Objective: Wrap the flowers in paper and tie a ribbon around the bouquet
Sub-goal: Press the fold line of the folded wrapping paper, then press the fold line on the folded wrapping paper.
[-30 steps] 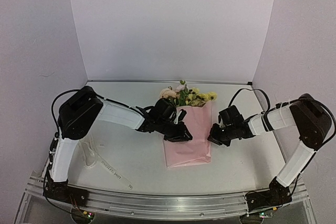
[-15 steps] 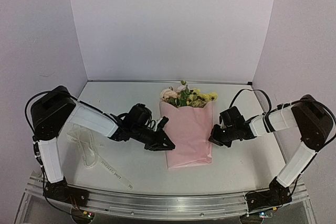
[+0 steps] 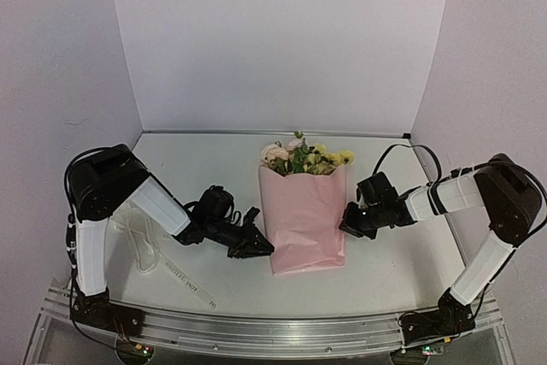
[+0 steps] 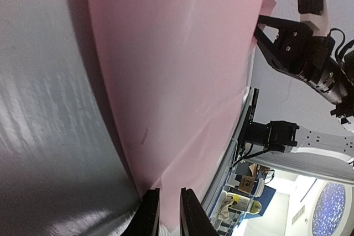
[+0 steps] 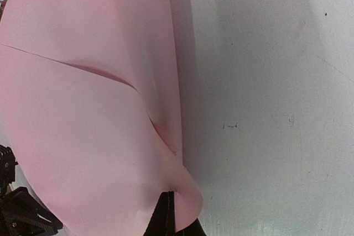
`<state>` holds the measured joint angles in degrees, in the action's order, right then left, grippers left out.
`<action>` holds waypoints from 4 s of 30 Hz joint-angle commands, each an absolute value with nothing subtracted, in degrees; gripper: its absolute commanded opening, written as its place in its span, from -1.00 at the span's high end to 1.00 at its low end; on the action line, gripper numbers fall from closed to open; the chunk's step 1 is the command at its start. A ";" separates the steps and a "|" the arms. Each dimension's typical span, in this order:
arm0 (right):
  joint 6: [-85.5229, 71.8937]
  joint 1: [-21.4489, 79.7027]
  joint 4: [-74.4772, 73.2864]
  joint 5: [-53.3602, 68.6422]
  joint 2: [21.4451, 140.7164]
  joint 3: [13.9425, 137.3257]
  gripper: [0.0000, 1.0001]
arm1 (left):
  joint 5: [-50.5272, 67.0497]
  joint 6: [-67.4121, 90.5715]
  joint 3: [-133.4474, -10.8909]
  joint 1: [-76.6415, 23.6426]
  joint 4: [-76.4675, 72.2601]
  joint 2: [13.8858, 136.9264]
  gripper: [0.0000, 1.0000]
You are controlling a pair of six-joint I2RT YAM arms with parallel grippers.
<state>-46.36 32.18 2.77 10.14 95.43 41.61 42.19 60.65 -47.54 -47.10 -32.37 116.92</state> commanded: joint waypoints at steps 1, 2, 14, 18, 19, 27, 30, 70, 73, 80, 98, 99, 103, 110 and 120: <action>-45.02 32.35 1.42 8.28 95.74 43.40 1.00 | 37.27 61.00 -49.98 -46.84 -25.72 118.00 0.69; -44.86 32.36 1.18 8.14 95.59 43.50 1.00 | 36.50 60.76 -50.35 -46.84 -24.25 118.10 0.69; -43.93 32.87 -1.62 6.92 95.46 45.21 1.00 | 42.57 56.39 -52.31 -46.83 -28.71 109.78 0.70; -43.85 32.99 -1.88 6.85 95.57 45.72 1.00 | 42.53 56.09 -56.05 -46.53 -26.80 114.17 0.70; -43.85 32.97 -1.93 6.82 95.66 45.85 1.00 | 42.51 56.59 -56.86 -46.22 -26.94 115.75 0.71; -43.55 32.96 -2.52 6.85 96.06 46.40 1.00 | 39.76 59.35 -59.90 -43.28 -26.76 124.12 0.73; -43.11 32.96 -3.15 6.54 95.66 46.49 0.97 | 39.09 60.19 -60.45 -43.24 -25.91 125.61 0.72; -33.39 52.81 -22.92 -12.81 106.99 68.03 -0.42 | 37.75 57.84 -62.81 -43.25 -20.30 125.02 0.71; -33.23 53.20 -22.94 -12.84 107.67 68.20 -0.48 | 37.72 57.83 -62.61 -43.26 -20.30 124.82 0.71; -33.13 53.23 -22.94 -12.06 111.50 68.46 -0.56 | 37.69 58.29 -62.36 -43.22 -20.97 123.23 0.70; -32.67 53.22 -23.03 -11.92 113.08 67.81 -0.58 | 36.82 59.41 -69.90 -38.41 -19.13 126.24 0.67; -32.66 53.25 -23.03 -11.91 113.06 67.74 -0.58 | 36.88 59.30 -70.72 -37.85 -18.77 126.71 0.67; -32.64 53.25 -23.03 -11.89 113.03 67.69 -0.58 | 37.09 59.10 -73.77 -36.27 -17.12 128.91 0.67; -32.81 53.19 -23.12 -11.62 113.03 67.72 -0.57 | 36.82 57.98 -79.39 -33.45 -13.80 132.62 0.67; -32.82 53.21 -23.27 -11.56 113.05 67.62 -0.57 | 36.43 56.28 -89.31 -29.12 -8.49 137.93 0.67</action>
<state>-33.21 53.06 -22.01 -11.08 111.31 67.18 38.89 58.17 -85.34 -31.34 -12.76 135.28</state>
